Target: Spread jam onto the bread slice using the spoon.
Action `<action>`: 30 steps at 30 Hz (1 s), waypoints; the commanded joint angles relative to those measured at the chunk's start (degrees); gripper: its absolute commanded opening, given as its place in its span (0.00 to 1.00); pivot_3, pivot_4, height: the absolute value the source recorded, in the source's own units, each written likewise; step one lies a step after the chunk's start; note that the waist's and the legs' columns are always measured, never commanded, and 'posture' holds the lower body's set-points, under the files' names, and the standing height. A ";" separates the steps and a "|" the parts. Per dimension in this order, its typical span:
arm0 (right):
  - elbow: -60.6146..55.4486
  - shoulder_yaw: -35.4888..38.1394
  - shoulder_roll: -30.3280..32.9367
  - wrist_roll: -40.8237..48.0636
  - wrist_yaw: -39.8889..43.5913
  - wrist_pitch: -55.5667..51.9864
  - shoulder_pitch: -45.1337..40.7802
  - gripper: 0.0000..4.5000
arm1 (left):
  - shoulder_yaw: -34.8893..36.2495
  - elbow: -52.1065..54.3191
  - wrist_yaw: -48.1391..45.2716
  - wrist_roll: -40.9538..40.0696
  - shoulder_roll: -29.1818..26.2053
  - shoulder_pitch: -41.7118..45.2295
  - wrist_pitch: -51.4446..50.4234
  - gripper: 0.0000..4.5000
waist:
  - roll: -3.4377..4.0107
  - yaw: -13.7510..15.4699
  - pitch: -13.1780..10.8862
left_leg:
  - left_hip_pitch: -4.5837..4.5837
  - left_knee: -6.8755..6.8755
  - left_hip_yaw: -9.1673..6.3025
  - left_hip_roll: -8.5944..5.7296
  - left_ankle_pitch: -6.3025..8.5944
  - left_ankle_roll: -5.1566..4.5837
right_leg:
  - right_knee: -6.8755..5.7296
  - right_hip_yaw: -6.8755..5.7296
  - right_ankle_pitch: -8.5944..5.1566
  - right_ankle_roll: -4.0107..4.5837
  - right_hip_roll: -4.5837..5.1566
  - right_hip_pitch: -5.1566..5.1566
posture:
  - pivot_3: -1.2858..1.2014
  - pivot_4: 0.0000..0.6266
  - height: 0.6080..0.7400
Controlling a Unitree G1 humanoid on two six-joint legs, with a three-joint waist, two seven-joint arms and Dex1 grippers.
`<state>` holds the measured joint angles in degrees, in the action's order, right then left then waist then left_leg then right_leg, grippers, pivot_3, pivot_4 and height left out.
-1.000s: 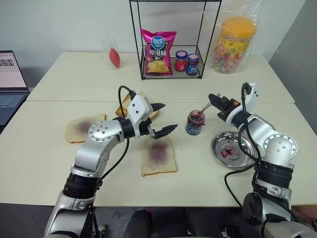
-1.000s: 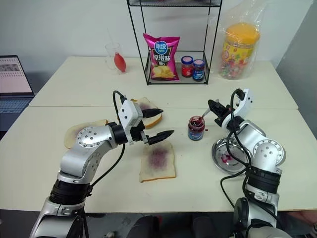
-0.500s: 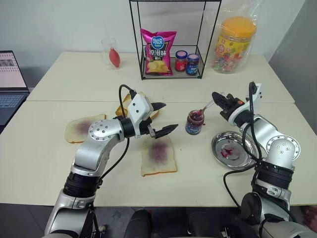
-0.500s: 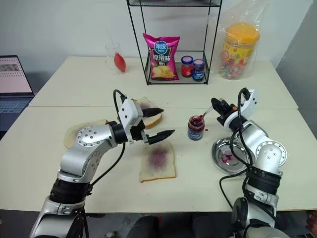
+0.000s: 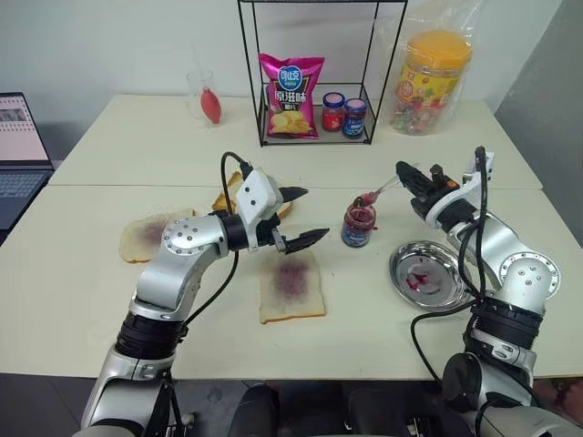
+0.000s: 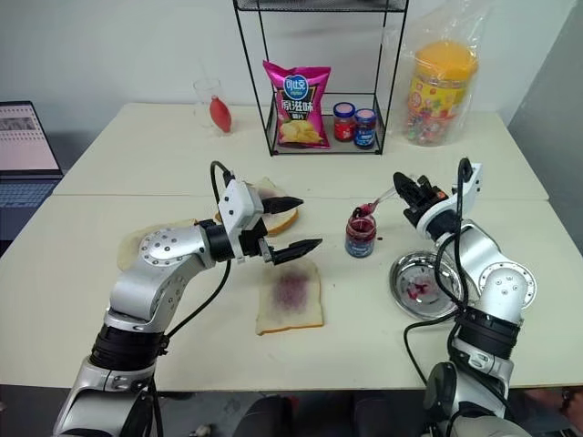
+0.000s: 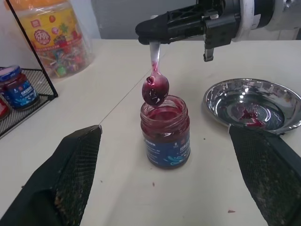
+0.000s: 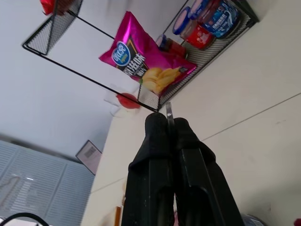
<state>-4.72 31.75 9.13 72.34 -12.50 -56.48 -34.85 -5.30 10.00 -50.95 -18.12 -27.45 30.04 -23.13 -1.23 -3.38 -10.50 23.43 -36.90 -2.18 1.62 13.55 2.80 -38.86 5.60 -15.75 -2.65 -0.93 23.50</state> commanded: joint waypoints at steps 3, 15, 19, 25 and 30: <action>-3.30 -0.96 0.93 6.24 0.04 1.16 -0.85 0.01 | 2.36 0.85 -2.81 -4.06 -1.40 1.49 -0.95 1.00 | 0.00 -0.04 0.00 | 0.00 0.01 0.00 0.00 0.00 0.00 | 0.00 0.00 0.00 0.00 0.00 0.01 | 0.52 0.24 1.00; -7.14 -19.98 0.93 2.51 11.51 -2.29 -0.71 0.01 | 11.74 19.35 -0.14 -13.20 -10.21 -19.77 -11.11 1.00 | 0.08 -1.49 -0.05 | 0.08 0.12 -0.07 0.08 0.00 0.00 | -0.02 -0.06 -0.07 0.12 -0.01 0.15 | 0.52 0.24 1.00; -6.53 -26.45 2.18 -2.80 18.72 -1.79 0.16 0.01 | 17.94 26.28 2.95 -16.75 -10.78 -30.70 -14.47 1.00 | 0.08 -1.55 -0.05 | 0.10 0.11 -0.05 0.08 0.01 0.00 | -0.01 -0.04 -0.08 0.12 0.01 0.17 | 0.52 0.24 1.00; -5.08 -34.75 4.44 -14.73 29.32 3.70 0.41 0.01 | 20.63 31.49 3.97 -16.98 -10.34 -46.46 -13.77 1.00 | 0.06 -1.30 -0.08 | 0.12 0.11 -0.02 0.11 0.01 0.00 | -0.01 -0.04 -0.12 0.17 0.02 0.26 | 0.52 0.24 1.00; -4.94 -40.93 5.18 -23.42 36.52 8.90 2.01 0.01 | 19.70 31.86 5.71 -17.10 -8.20 -51.35 -12.26 1.00 | 0.04 -1.26 -0.08 | 0.10 0.07 -0.02 0.11 0.01 0.00 | -0.03 -0.05 -0.14 0.21 0.04 0.25 | 0.52 0.24 1.00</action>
<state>-8.59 -8.04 14.14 51.17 21.11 -50.16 -32.97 13.95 39.56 -46.19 -34.03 -36.24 -21.03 -36.85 -1.19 -4.64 -10.58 23.53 -36.83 -2.22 1.72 13.56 2.81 -38.89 5.53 -15.89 -2.44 -0.89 23.75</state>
